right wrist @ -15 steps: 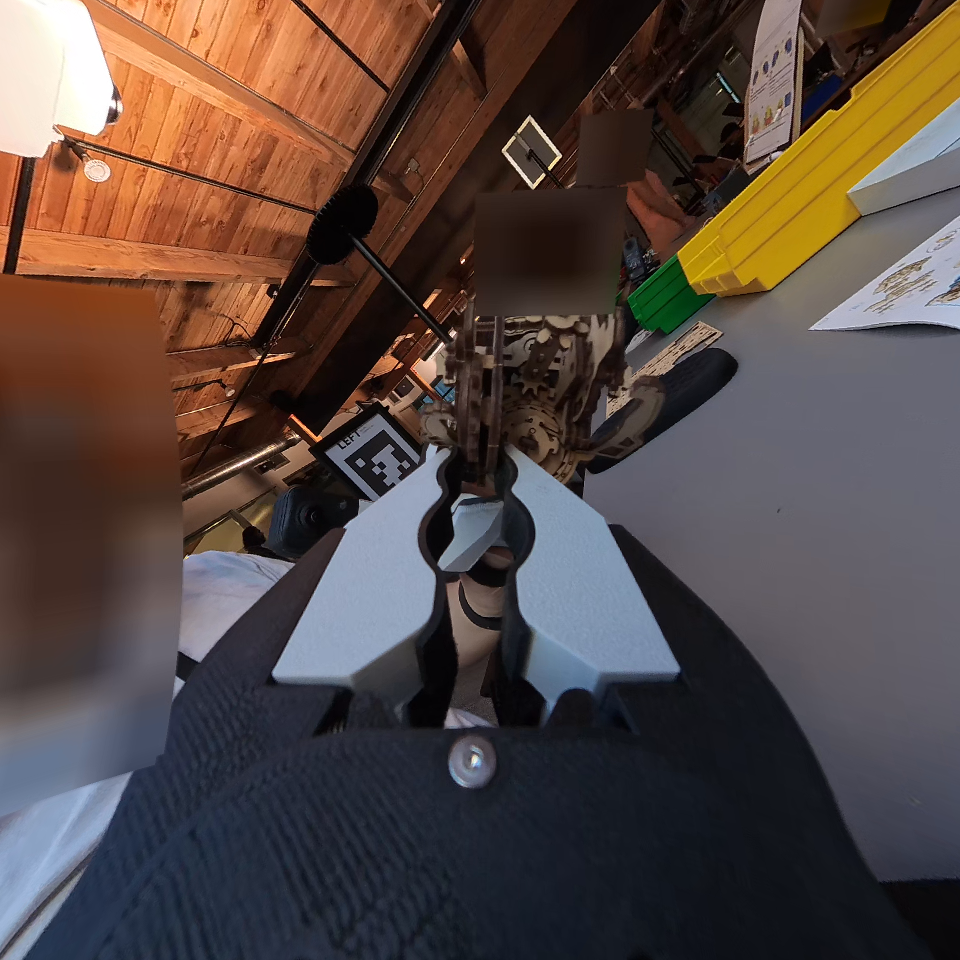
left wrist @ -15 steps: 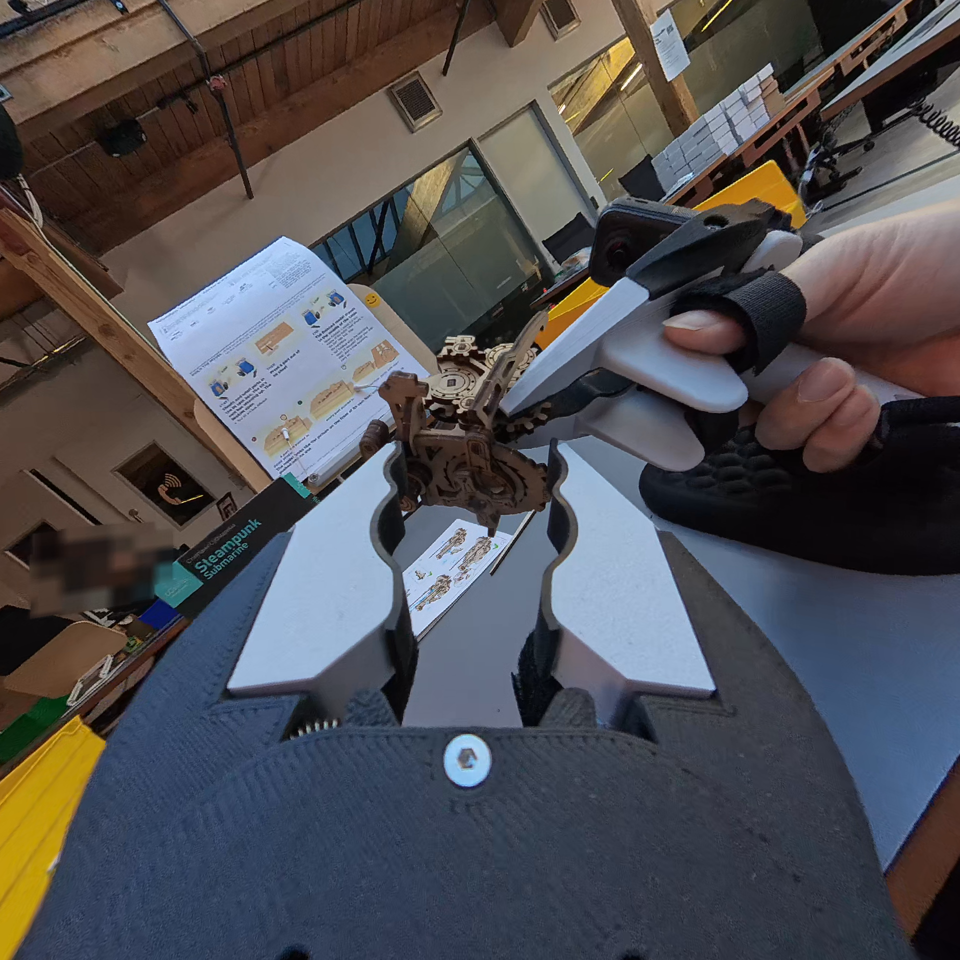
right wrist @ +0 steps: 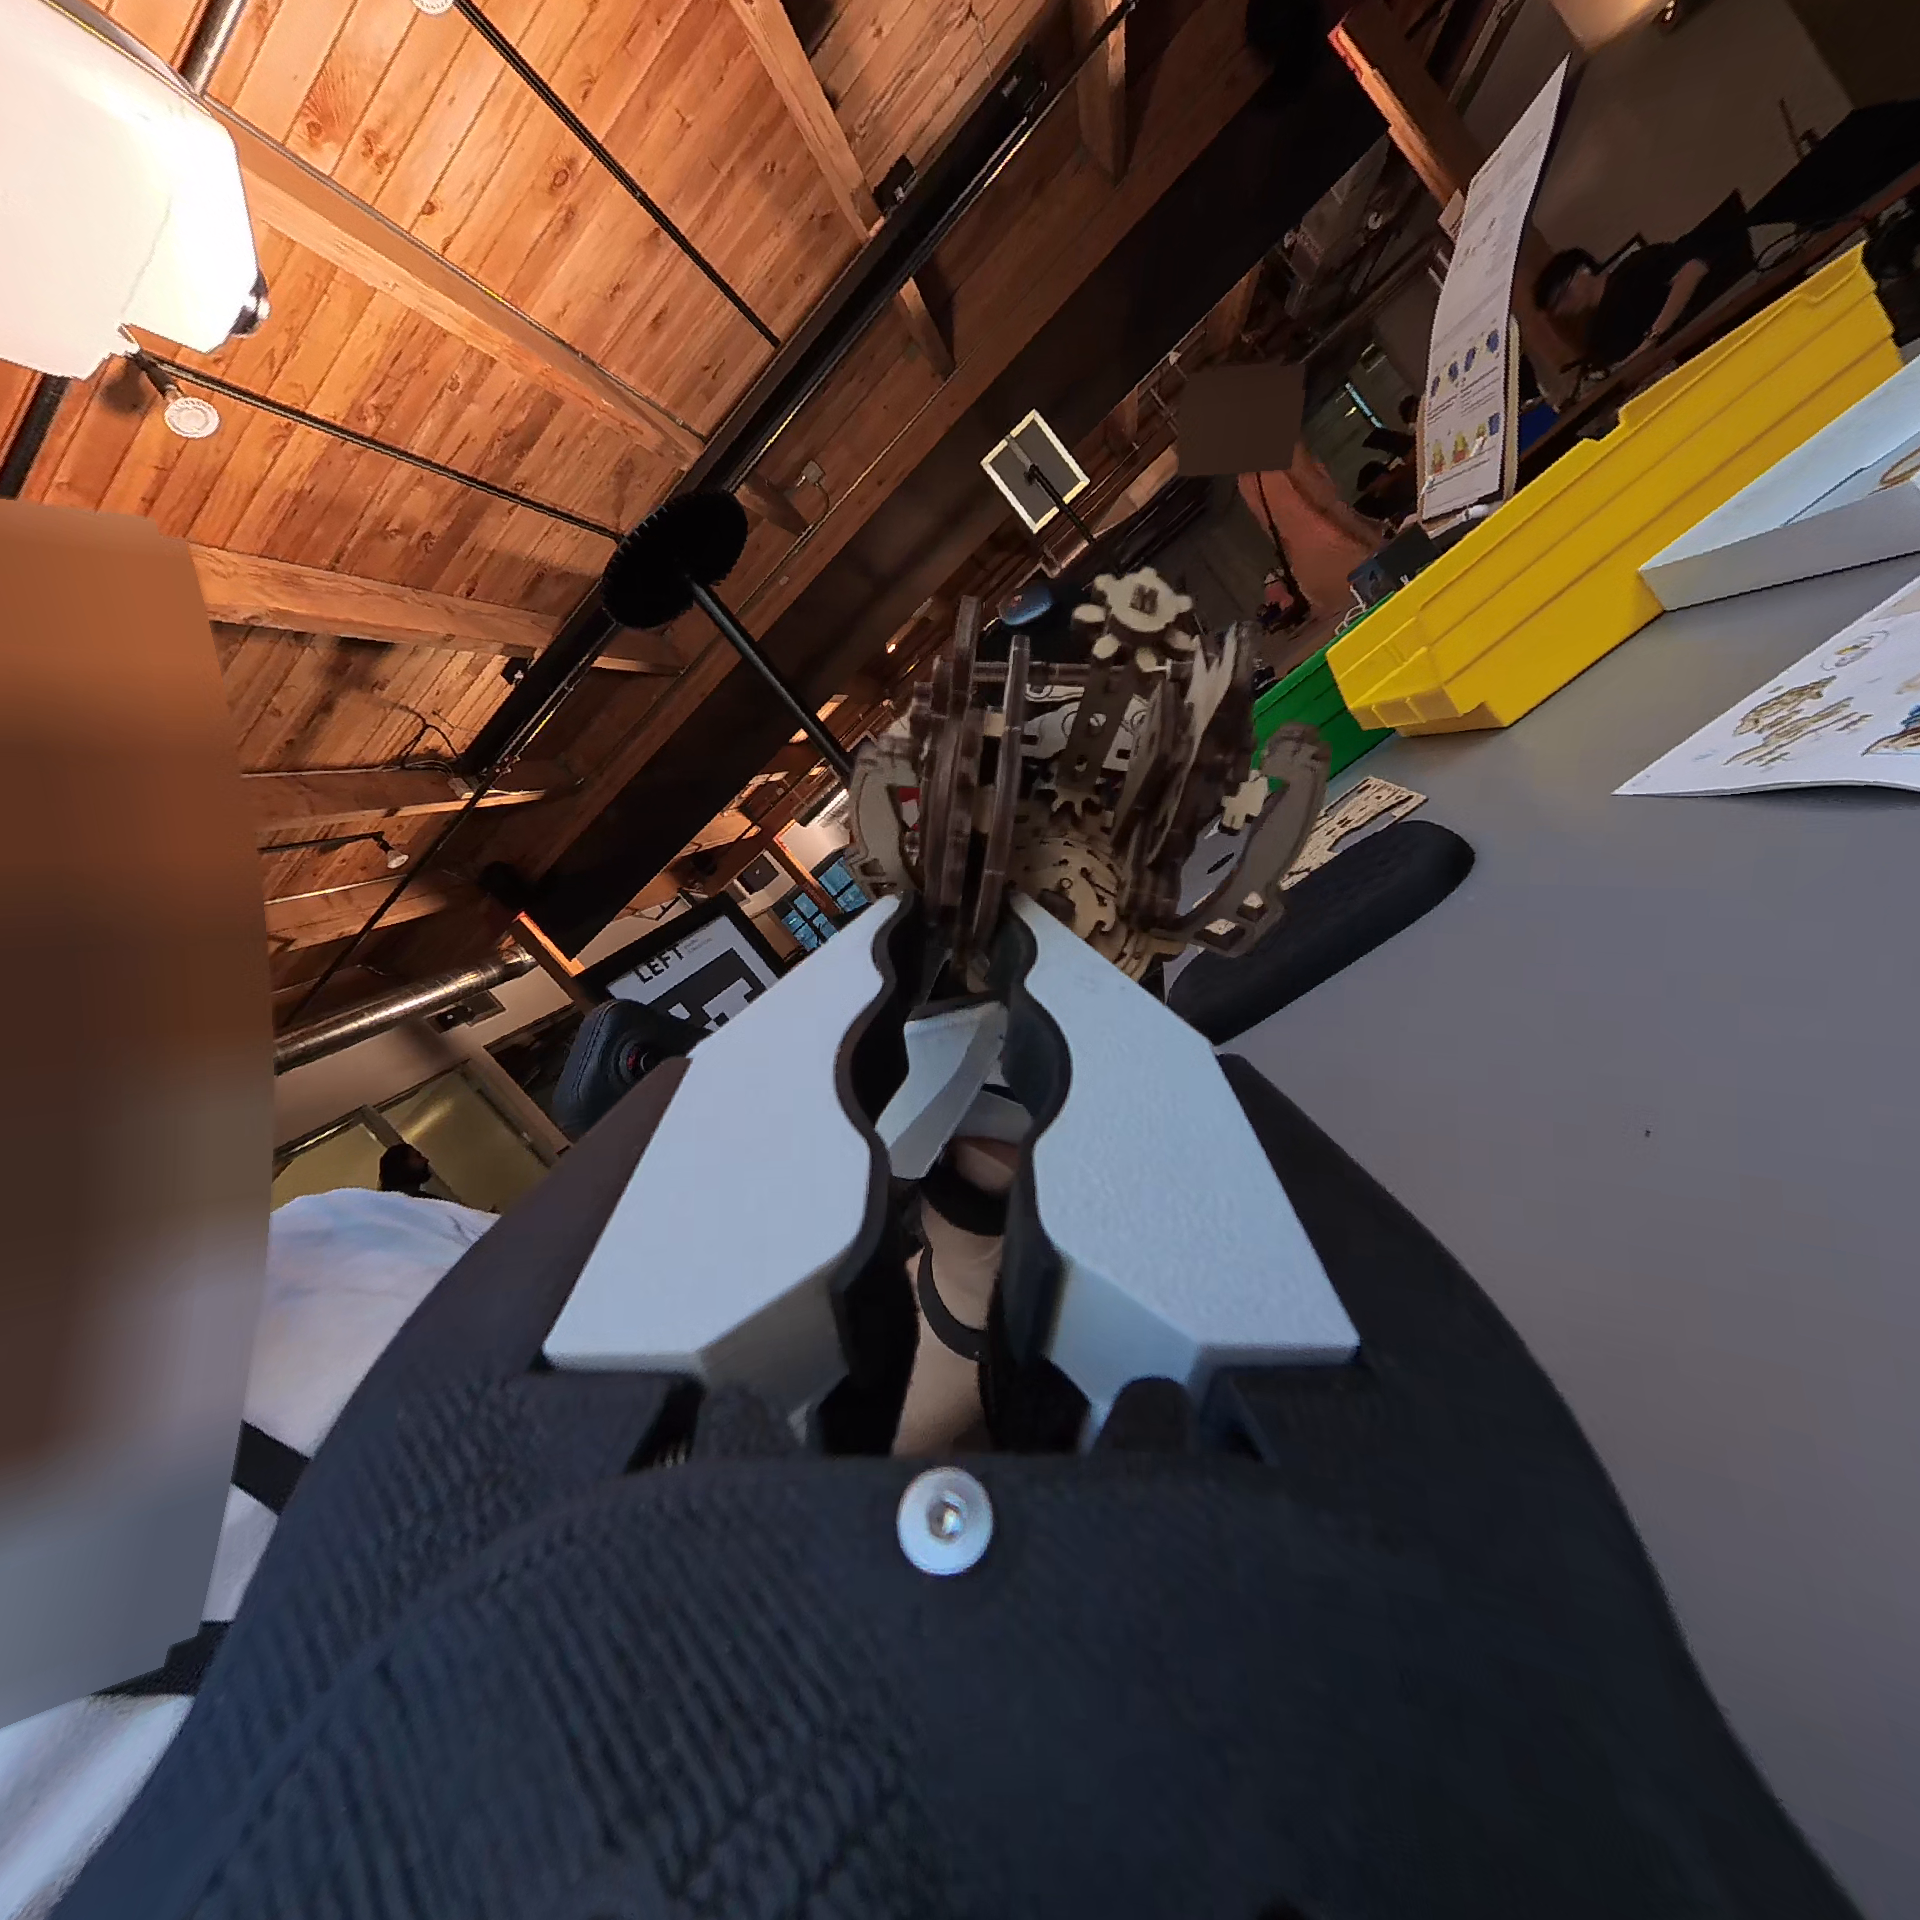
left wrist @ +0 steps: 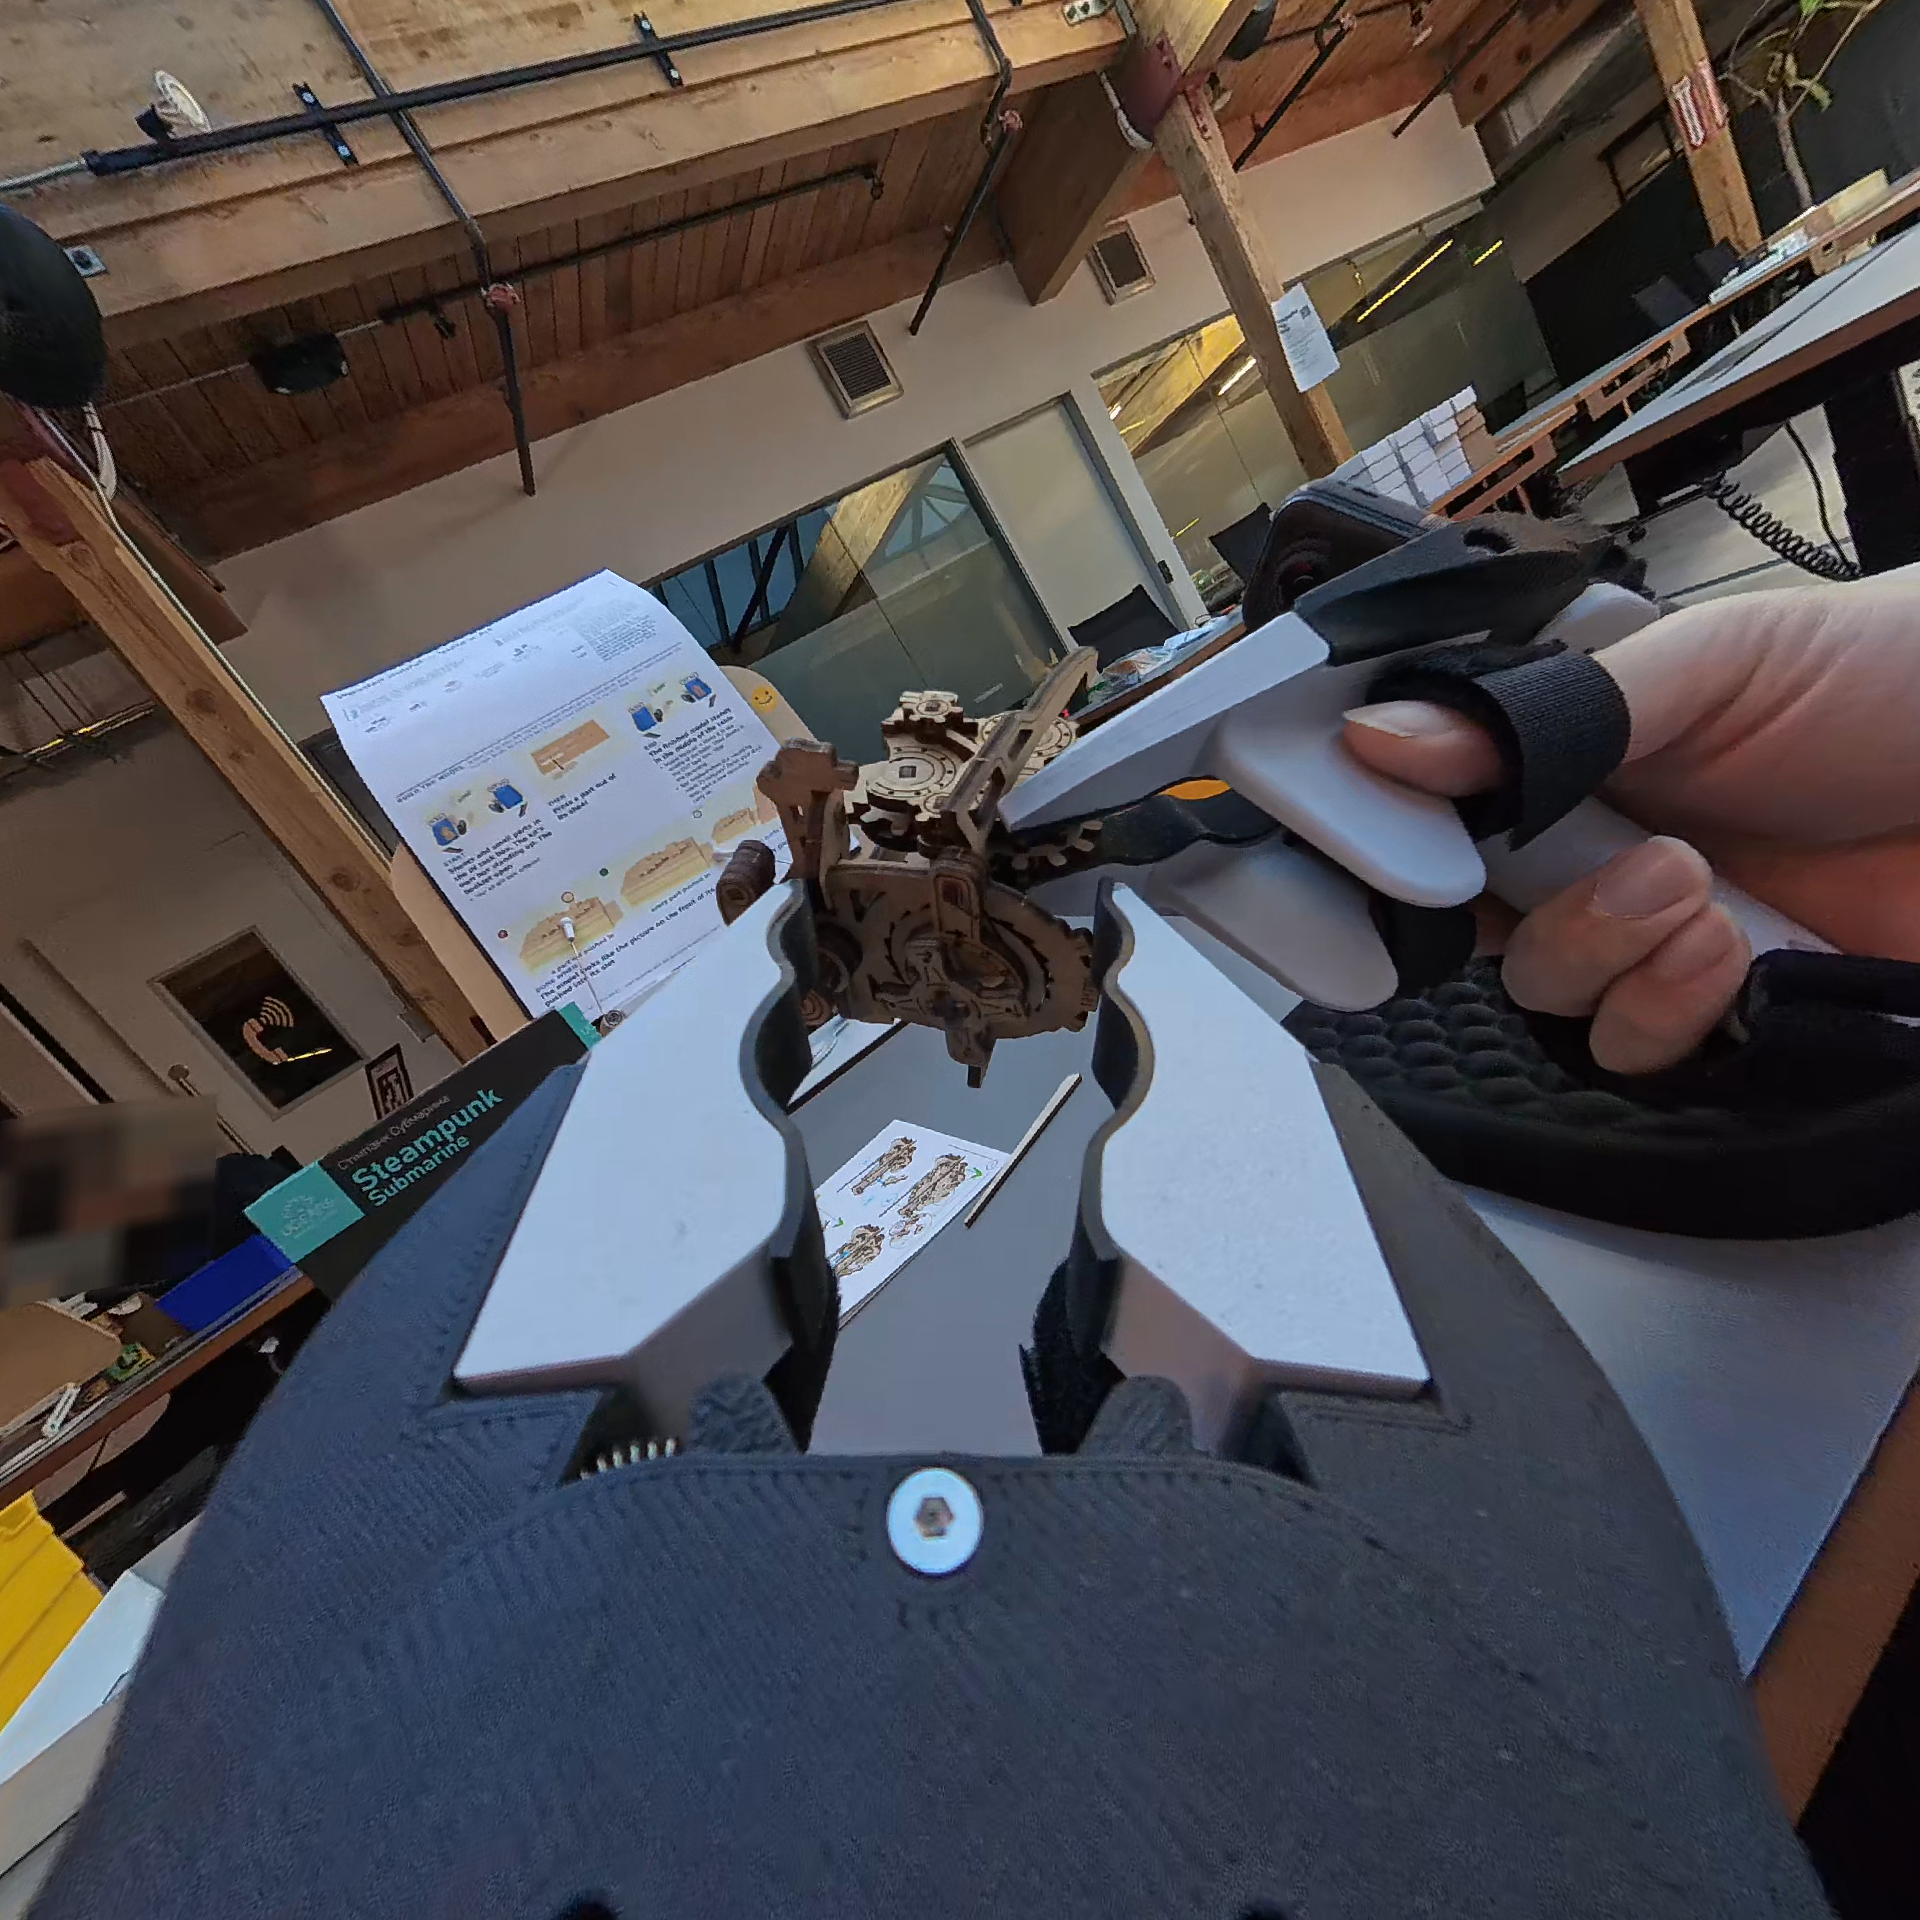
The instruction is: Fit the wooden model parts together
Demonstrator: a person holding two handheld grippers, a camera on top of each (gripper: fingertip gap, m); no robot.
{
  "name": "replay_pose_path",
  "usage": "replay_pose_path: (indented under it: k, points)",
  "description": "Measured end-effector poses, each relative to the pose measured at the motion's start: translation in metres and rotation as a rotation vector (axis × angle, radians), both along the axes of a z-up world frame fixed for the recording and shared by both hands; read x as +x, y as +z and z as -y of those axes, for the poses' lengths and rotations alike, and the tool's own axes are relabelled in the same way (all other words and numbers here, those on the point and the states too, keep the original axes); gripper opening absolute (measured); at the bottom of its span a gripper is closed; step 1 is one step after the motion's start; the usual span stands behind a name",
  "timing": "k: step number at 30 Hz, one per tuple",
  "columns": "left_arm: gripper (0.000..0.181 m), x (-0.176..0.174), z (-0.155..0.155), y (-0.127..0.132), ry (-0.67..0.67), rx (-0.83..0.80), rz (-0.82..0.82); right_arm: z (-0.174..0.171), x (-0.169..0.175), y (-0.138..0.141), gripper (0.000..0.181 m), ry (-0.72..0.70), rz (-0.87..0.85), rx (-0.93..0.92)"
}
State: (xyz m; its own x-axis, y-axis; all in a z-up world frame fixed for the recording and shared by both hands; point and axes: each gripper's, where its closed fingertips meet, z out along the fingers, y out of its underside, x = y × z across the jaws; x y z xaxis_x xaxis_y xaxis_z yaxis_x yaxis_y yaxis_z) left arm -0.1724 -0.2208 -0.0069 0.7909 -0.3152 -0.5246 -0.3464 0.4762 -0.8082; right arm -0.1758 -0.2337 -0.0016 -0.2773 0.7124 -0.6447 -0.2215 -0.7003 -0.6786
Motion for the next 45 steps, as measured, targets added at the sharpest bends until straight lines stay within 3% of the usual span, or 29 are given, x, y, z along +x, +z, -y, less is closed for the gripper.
replay_pose_path:
  k: [10,21,39,45]
  points:
    - [0.051,-0.003,0.004,0.003,-0.01,0.017,0.044,0.004,-0.004,0.004,0.01,-0.101,0.036,0.084]
    - [0.052,-0.004,0.008,0.009,0.006,0.063,0.008,0.007,-0.008,0.007,0.01,-0.072,0.033,0.058]
    - [0.051,-0.004,0.033,0.035,-0.165,0.049,0.2,0.027,-0.008,0.032,0.011,-0.18,0.022,0.068]
    - [0.052,-0.003,0.035,0.037,-0.155,0.117,0.144,0.032,-0.008,0.035,0.011,-0.221,0.057,0.146]
